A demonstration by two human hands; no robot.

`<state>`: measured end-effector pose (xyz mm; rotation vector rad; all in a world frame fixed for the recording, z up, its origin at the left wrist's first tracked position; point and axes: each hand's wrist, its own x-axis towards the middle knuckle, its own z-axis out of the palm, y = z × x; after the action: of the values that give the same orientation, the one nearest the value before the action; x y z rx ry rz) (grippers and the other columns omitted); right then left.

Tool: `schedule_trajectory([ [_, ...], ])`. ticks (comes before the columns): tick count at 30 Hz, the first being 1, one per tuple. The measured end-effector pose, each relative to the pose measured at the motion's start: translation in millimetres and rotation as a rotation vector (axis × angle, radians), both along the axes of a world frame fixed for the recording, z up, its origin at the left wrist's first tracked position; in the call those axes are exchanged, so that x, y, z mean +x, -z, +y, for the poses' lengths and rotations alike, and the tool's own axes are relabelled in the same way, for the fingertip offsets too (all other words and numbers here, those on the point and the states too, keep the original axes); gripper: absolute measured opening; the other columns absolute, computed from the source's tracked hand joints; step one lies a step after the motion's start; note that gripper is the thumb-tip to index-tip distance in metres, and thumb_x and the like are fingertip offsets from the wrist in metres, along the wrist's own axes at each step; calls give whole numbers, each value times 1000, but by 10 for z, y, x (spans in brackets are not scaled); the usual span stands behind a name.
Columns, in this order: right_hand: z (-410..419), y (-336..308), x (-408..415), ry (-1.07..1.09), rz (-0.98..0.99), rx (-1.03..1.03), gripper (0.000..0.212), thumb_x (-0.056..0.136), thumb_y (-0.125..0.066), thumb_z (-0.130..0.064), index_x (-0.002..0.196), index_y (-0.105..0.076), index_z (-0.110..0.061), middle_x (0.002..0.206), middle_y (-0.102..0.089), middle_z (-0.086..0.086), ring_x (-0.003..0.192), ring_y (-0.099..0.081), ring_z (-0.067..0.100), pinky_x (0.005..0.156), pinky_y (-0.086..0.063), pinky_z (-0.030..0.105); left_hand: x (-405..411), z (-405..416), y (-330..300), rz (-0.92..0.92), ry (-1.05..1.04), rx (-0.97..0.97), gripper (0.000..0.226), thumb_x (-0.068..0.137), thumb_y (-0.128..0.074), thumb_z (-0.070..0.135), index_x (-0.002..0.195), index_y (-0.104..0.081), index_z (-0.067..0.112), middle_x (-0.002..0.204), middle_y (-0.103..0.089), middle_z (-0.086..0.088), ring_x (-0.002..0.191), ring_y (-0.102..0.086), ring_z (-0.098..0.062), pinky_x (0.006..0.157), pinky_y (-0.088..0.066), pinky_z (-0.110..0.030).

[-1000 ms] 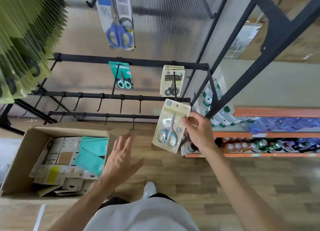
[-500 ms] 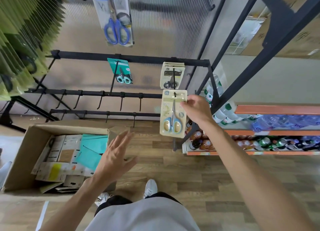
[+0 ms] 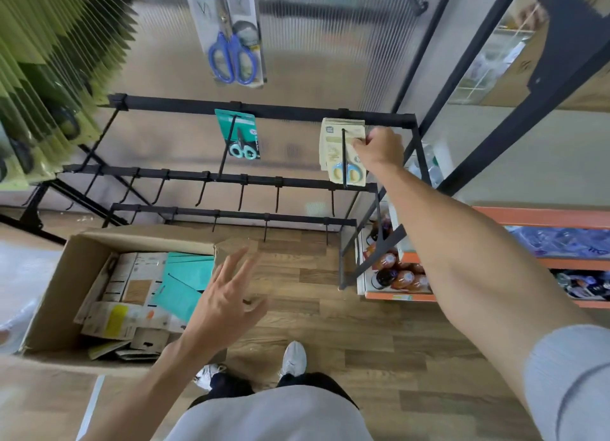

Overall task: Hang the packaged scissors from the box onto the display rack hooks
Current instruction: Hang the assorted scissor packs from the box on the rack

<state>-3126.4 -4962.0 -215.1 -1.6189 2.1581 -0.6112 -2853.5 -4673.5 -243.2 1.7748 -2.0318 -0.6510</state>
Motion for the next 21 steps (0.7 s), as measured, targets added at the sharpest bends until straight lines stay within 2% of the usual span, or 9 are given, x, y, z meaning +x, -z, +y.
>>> schedule_trajectory([
  [3, 150, -25, -31, 5, -4, 28, 34, 86, -72, -47, 86, -67, -13, 85, -71, 0, 74, -70, 18, 67, -60, 36, 41, 58, 43, -14, -6, 8, 74, 82, -74, 40, 146, -39, 30, 153, -31, 2, 135, -39, -20, 104, -42, -48],
  [7, 790, 117, -10, -211, 78, 125, 33, 85, -73, -45, 95, -62, -15, 86, -67, -2, 77, -67, 17, 69, -58, 34, 101, 129, 127, -14, -15, 31, 74, 81, -76, 36, 146, -43, 23, 151, -37, -2, 135, -42, -21, 101, -44, -42],
  [9, 1193, 286, 65, -307, 56, 184, 45, 83, -74, -51, 111, -63, -17, 99, -69, -4, 85, -68, 16, 75, -58, 32, 133, 182, 191, -23, -11, 55, 74, 79, -80, 32, 143, -45, 20, 148, -41, -6, 132, -47, -25, 99, -46, -40],
  [11, 1578, 450, 193, -399, 48, 252, 53, 83, -74, -52, 121, -62, -17, 114, -70, -2, 86, -68, 11, 73, -52, 23, 175, 253, 265, -15, -1, 73, 74, 77, -82, 28, 140, -45, 22, 145, -45, -8, 128, -50, -27, 97, -47, -42],
  [13, 1903, 591, 360, -484, 57, 299, 58, 83, -74, -53, 127, -59, -19, 121, -69, 0, 91, -69, 11, 72, -47, 19, 243, 333, 337, 10, 2, 97, 74, 75, -81, 27, 138, -42, 26, 143, -46, -5, 123, -49, -21, 96, -49, -45],
  [16, 2222, 722, 616, -584, 88, 336, 59, 85, -72, -53, 132, -55, -21, 118, -70, 0, 98, -68, 15, 76, -53, 26, 386, 444, 414, 22, -15, 155, 76, 75, -80, 28, 137, -38, 31, 140, -47, -4, 117, -51, -20, 94, -53, -46],
  [21, 2405, 854, 1044, -724, 167, 304, 58, 85, -69, -57, 131, -51, -27, 105, -74, -1, 88, -71, 14, 74, -59, 34, 731, 640, 464, -61, -104, 239, 74, 75, -82, 32, 140, -49, 20, 140, -50, -8, 115, -58, -29, 92, -51, -40],
])
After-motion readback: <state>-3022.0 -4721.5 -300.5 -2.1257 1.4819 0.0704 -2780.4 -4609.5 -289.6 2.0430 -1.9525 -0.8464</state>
